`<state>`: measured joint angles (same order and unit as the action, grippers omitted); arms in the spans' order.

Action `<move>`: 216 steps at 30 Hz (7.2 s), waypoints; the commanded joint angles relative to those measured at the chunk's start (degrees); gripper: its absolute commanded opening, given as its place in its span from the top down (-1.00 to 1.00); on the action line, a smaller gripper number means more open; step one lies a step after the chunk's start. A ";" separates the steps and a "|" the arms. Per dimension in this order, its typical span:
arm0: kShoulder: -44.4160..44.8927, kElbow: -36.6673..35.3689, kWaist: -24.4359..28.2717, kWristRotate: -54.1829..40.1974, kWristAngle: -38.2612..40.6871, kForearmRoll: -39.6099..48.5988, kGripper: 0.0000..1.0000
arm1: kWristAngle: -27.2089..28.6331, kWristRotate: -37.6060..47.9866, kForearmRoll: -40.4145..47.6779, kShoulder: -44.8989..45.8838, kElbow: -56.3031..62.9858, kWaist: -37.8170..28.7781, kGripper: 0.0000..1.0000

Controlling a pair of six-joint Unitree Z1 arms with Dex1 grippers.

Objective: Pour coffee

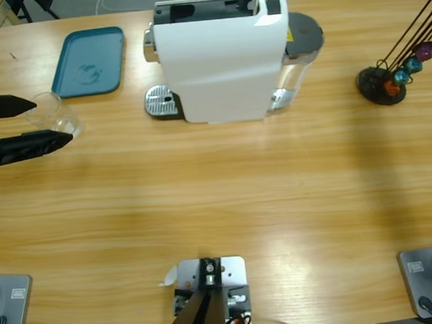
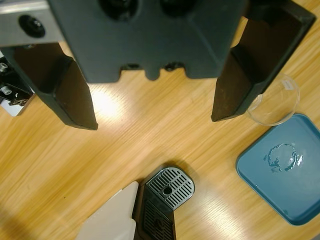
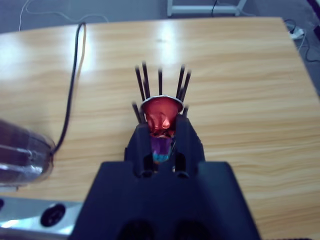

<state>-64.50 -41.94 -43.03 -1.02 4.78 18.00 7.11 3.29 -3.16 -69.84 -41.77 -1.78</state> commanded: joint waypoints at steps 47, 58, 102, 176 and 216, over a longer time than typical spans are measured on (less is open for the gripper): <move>7.78 -1.02 -4.87 -4.57 -0.56 9.69 -0.89 | -20.87 -28.69 -22.16 -34.75 -48.36 -38.30 1.00; 9.01 0.99 -4.87 -4.14 -0.56 8.72 -0.89 | -18.06 -28.69 -24.93 -38.44 -53.75 -41.81 1.00; 10.85 3.27 -4.87 -2.76 -0.65 7.35 -0.89 | -16.32 -29.22 -27.76 -38.36 -54.72 -42.55 -0.59; 18.92 1.51 -1.00 -4.51 -2.78 11.22 -0.95 | 9.35 61.39 -26.50 -53.60 -47.87 -54.89 1.00; -22.05 23.57 14.01 7.79 -19.78 -43.27 -0.99 | -4.33 21.77 -16.25 -11.90 -14.73 -60.88 -1.00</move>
<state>-80.13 -20.00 -29.40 6.38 -10.80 -21.09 1.68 22.47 -23.71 -83.63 -62.31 -62.14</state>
